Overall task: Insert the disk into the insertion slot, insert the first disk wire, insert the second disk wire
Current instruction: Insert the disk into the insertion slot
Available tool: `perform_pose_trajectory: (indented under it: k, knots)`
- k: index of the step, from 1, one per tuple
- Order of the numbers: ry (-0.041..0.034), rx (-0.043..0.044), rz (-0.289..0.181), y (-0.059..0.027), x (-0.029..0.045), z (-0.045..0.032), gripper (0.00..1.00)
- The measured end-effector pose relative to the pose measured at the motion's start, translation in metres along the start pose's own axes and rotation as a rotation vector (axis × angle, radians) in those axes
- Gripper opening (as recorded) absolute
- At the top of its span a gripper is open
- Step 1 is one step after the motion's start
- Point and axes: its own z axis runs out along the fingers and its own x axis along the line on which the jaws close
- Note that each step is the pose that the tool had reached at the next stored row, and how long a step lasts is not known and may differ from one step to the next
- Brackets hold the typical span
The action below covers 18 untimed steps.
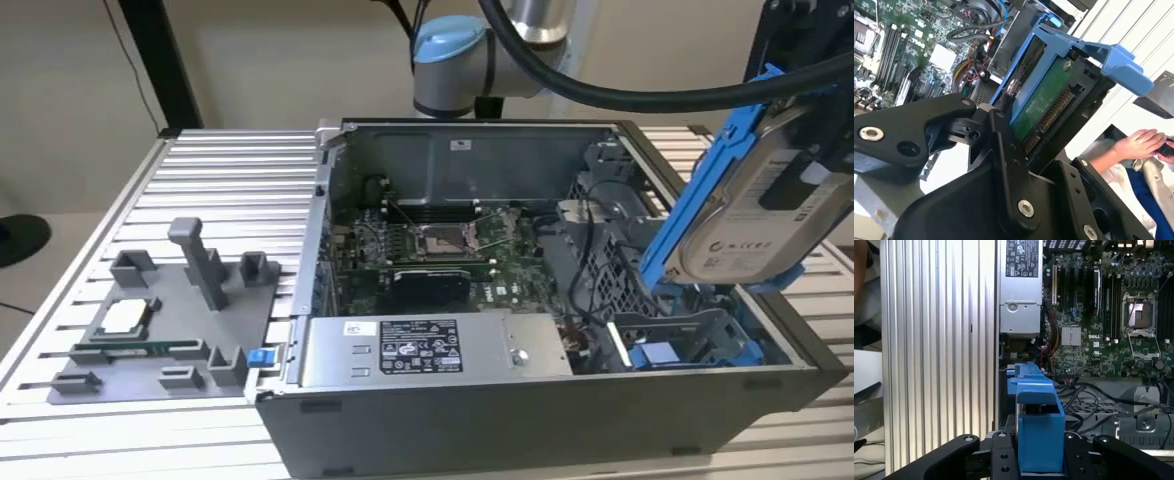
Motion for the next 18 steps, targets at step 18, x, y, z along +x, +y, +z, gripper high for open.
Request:
perform_pose_trajectory:
  k: [18]
  knots:
    - [0.0,0.0,0.0,-0.0006,0.0025,0.0129,0.0]
